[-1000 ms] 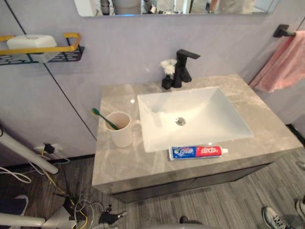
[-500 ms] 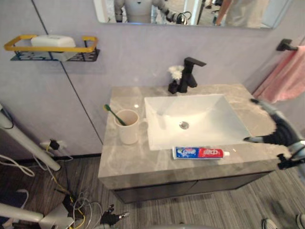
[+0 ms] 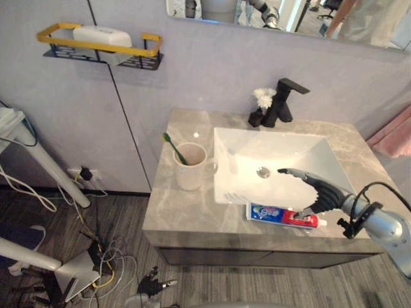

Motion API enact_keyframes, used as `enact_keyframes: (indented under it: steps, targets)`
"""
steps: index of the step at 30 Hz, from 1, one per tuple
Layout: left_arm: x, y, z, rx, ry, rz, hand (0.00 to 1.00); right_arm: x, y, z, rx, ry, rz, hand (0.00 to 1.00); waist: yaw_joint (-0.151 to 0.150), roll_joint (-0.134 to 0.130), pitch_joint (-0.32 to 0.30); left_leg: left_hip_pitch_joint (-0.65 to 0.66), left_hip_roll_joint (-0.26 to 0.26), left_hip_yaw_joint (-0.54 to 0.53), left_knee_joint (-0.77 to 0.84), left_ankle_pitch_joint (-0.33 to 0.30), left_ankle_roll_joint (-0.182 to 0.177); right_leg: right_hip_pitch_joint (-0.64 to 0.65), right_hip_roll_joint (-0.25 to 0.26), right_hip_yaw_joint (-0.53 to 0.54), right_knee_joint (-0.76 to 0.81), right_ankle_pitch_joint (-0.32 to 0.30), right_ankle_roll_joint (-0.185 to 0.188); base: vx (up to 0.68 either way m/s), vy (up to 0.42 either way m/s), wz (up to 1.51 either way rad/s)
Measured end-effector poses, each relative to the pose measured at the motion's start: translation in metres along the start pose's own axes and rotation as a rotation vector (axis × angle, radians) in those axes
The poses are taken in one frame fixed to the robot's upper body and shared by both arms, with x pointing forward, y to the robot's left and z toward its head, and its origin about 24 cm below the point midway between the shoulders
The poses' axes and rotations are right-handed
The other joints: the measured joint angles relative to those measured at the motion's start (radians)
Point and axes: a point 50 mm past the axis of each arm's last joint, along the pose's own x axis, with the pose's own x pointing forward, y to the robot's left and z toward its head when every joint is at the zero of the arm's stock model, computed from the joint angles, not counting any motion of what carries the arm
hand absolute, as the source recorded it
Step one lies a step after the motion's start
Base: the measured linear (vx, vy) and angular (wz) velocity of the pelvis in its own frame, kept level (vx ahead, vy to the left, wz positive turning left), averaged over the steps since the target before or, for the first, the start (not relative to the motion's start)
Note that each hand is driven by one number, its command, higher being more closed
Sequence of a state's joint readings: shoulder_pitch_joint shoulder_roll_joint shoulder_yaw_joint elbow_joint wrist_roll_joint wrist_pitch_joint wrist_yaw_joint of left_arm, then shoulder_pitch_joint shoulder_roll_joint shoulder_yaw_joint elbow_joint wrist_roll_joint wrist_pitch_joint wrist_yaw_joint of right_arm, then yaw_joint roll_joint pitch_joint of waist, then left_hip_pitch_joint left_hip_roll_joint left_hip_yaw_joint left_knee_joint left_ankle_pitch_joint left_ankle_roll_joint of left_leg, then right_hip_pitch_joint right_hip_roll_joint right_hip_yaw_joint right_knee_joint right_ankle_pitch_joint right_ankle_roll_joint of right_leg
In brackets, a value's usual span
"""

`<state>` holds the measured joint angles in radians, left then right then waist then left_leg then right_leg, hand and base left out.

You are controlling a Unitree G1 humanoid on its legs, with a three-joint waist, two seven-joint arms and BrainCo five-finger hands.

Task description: Organize washtable

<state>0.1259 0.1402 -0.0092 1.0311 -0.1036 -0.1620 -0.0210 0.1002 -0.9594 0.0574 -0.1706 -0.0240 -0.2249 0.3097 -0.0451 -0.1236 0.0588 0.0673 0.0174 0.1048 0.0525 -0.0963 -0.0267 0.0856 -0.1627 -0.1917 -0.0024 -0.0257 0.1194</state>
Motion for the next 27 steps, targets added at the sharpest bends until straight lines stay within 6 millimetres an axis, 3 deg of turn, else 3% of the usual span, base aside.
enact_keyframes:
  steps: [12, 21, 26, 27]
  targets:
    - [0.003, -0.003, 0.003, 0.031, 0.012, -0.02, 0.0, -0.002, 0.025, -0.01, -0.154, 0.108, 0.082, 0.0, -0.011, 0.008, 0.021, -0.002, 0.001, -0.011, -0.01, 0.02, -0.005, -0.004, 0.003, -0.01, 0.002, 0.0, 0.0, -0.05, -0.016, 0.03]
    - [0.004, -0.006, 0.003, 0.064, 0.031, -0.036, 0.0, -0.005, 0.051, -0.016, -0.157, 0.169, 0.073, 0.0, -0.026, 0.014, 0.025, 0.0, 0.003, 0.005, -0.012, 0.02, -0.005, -0.011, 0.004, 0.004, 0.002, 0.001, -0.002, 0.0, -0.001, -0.04]
    - [0.004, -0.006, 0.003, 0.064, 0.031, -0.037, 0.0, -0.003, 0.053, -0.014, -0.129, 0.166, 0.038, 0.0, -0.026, 0.016, 0.026, 0.0, 0.003, 0.01, -0.011, 0.019, -0.005, -0.015, 0.004, 0.009, 0.003, 0.003, -0.003, -0.03, -0.003, -0.03]
    - [0.004, -0.006, 0.003, 0.064, 0.031, -0.037, 0.0, -0.004, 0.052, -0.014, -0.125, 0.168, 0.029, 1.0, -0.026, 0.016, 0.026, 0.0, 0.003, 0.01, -0.011, 0.019, -0.005, -0.015, 0.004, 0.009, 0.003, 0.003, -0.003, 0.0, 0.0, 0.0]
